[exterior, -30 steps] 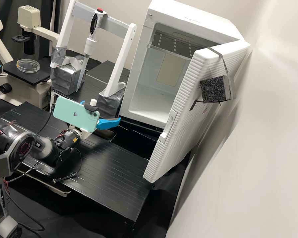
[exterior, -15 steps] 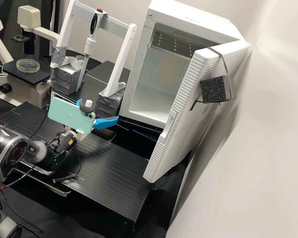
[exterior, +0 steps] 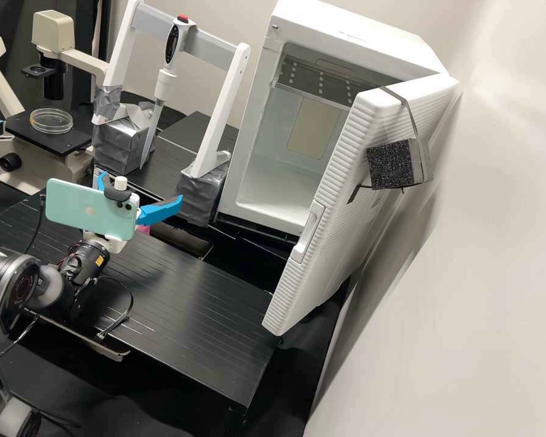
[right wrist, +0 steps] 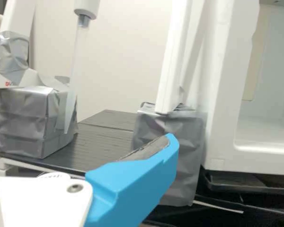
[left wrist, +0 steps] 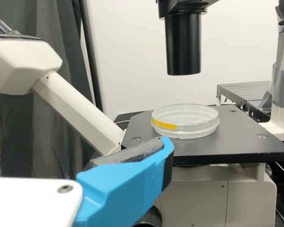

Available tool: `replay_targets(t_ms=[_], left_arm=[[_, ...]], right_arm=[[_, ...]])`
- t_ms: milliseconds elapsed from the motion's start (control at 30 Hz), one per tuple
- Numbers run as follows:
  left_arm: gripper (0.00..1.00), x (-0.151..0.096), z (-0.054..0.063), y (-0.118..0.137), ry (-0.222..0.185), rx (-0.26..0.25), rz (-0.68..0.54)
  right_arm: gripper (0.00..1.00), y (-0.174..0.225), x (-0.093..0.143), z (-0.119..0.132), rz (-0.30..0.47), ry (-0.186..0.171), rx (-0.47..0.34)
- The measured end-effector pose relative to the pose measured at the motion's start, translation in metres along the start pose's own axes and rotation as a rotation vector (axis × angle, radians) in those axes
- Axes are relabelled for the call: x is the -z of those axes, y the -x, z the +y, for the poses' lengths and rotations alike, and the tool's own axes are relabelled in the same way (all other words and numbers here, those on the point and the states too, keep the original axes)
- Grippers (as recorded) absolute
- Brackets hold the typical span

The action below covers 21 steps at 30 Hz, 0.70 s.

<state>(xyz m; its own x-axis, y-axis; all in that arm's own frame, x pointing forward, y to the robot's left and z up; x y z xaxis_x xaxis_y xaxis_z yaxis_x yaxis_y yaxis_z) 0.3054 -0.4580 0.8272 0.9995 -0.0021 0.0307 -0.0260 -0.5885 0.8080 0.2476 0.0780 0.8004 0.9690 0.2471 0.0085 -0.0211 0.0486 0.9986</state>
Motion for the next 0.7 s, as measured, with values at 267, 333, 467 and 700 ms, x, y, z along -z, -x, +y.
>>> replay_targets(t_ms=[267,333,467,700], left_arm=[[1.00,0.0000,0.0000,0.0000,0.000,0.000,0.000],[1.00,0.0000,0.0000,0.0000,0.000,0.000,0.000],[1.00,0.0000,0.0000,0.0000,0.000,0.000,0.000],[1.00,0.0000,0.0000,0.0000,0.000,0.000,0.000]], right_arm=[[1.00,-0.0001,0.0003,0.0004,0.005,0.002,-0.006],[1.00,-0.0001,0.0005,0.0002,0.005,0.001,-0.006],[1.00,-0.0001,0.0005,0.0002,0.005,0.001,-0.006],[1.00,-0.0001,0.0005,0.0002,0.005,0.001,-0.006]])
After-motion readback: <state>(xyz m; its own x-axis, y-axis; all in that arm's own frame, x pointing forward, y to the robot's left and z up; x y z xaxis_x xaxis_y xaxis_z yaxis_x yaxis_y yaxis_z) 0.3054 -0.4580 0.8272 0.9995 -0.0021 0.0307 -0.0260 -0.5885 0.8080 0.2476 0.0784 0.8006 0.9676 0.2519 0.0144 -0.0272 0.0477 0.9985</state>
